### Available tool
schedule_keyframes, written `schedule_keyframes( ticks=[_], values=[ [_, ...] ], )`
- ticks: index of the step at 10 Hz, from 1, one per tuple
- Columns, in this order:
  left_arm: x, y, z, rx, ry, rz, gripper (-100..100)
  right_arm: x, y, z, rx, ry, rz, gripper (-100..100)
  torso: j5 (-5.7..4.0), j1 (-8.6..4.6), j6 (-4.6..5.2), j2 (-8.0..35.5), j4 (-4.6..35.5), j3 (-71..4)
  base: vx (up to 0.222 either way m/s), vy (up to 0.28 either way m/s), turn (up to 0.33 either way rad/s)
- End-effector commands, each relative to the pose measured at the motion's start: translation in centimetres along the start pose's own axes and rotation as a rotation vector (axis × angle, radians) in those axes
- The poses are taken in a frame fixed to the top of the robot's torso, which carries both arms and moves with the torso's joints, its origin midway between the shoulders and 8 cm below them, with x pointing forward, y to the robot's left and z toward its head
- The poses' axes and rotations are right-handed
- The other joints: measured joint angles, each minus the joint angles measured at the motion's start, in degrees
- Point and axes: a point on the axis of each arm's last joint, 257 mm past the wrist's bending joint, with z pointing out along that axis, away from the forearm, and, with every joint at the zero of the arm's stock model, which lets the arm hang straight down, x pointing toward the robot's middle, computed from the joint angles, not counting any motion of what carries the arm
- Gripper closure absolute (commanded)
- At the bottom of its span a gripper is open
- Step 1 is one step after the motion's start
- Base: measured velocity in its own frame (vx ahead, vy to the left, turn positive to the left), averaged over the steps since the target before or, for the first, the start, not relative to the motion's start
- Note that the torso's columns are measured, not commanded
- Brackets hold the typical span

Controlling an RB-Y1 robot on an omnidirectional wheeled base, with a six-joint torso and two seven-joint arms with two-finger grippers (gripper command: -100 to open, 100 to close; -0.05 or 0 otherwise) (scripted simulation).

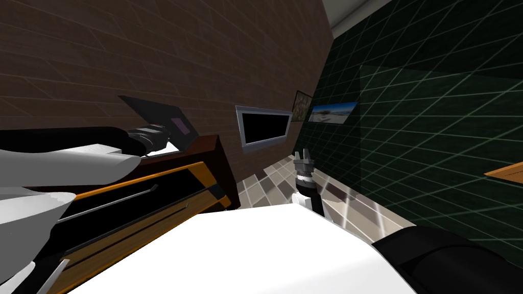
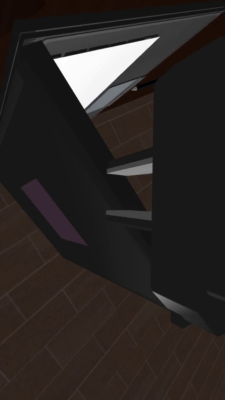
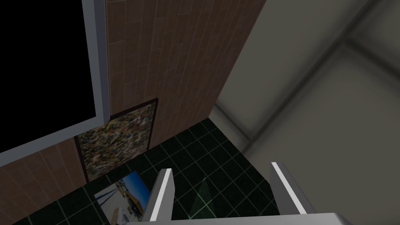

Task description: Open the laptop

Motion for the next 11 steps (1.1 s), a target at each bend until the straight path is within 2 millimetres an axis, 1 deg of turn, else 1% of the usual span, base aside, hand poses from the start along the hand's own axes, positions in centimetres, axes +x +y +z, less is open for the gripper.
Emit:
schedule_keyframes(
  ticks=[1,4,6,7,8,11],
  values=[
    [-0.5,0.8,1.4,-0.005,0.006,-0.104,100,0.0,0.0,0.0,0.0,0.0,0.0,0,-0.05,0.06,0.04,0.0,0.0,0.0,-0.072,-0.008,0.031],
    [-0.7,1.2,2.8,0.0,0.014,-0.214,100,0.0,0.0,0.0,0.0,0.0,0.0,0,-0.39,-0.63,0.24,-0.4,0.0,-0.2,-0.056,0.009,-0.001],
    [-0.8,1.5,3.8,0.003,0.019,-0.287,100,0.0,0.0,0.0,0.0,0.0,0.0,0,-0.42,-0.73,0.24,-0.4,0.0,-0.2,-0.052,-0.002,-0.001],
    [-0.8,1.5,3.6,0.0,0.017,-0.262,100,0.0,0.0,0.0,0.0,0.0,0.0,0,-0.41,-0.69,0.24,-0.3,0.0,-0.1,-0.02,-0.003,-0.001],
    [-0.8,1.3,3.0,-0.003,0.011,-0.212,-100,0.0,0.0,0.0,0.0,0.0,0.0,0,-0.4,-0.64,0.23,-0.3,0.0,-0.1,0.039,-0.011,0.003],
    [-0.8,1.0,1.8,-0.011,-0.004,-0.103,-100,0.0,0.0,0.0,0.0,0.0,0.0,0,-0.39,-0.64,0.25,-0.5,0.0,-0.2,0.074,-0.027,0.006]
  ],
)
